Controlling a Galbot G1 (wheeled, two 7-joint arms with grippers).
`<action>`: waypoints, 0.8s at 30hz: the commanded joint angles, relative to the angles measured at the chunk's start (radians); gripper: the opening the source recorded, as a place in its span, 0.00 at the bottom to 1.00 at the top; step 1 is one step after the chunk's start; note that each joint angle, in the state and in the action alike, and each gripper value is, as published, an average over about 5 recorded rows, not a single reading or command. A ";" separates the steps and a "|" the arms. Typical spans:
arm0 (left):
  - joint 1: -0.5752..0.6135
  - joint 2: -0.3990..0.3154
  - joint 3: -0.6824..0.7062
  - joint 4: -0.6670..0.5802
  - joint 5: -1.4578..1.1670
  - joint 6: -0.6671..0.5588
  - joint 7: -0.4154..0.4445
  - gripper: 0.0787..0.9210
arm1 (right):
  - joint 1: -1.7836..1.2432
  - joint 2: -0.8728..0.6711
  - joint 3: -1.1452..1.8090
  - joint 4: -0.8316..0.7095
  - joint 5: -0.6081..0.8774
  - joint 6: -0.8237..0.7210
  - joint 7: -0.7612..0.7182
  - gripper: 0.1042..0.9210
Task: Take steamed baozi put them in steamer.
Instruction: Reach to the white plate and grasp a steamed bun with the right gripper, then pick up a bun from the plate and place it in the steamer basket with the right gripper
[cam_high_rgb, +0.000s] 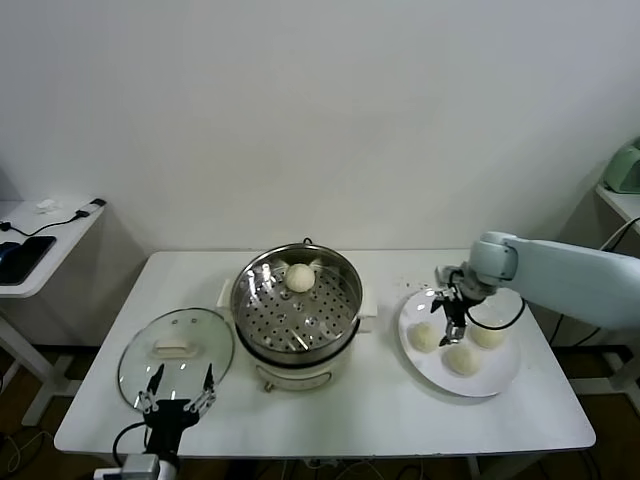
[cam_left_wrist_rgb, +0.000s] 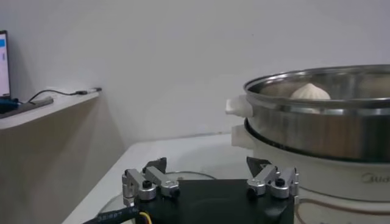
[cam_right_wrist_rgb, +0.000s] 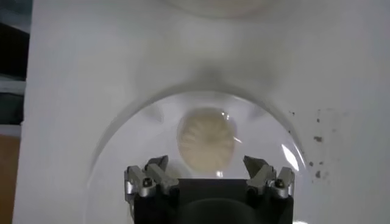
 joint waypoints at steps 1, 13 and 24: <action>-0.003 0.001 0.001 -0.001 0.000 0.003 0.001 0.88 | -0.105 0.044 0.062 -0.051 -0.024 -0.034 0.036 0.88; -0.010 0.001 0.004 0.002 0.000 0.007 0.001 0.88 | -0.074 0.051 0.061 -0.048 0.003 -0.040 0.017 0.72; -0.001 -0.002 0.005 -0.018 0.002 0.012 0.001 0.88 | 0.261 0.027 -0.124 0.035 0.113 -0.016 -0.052 0.59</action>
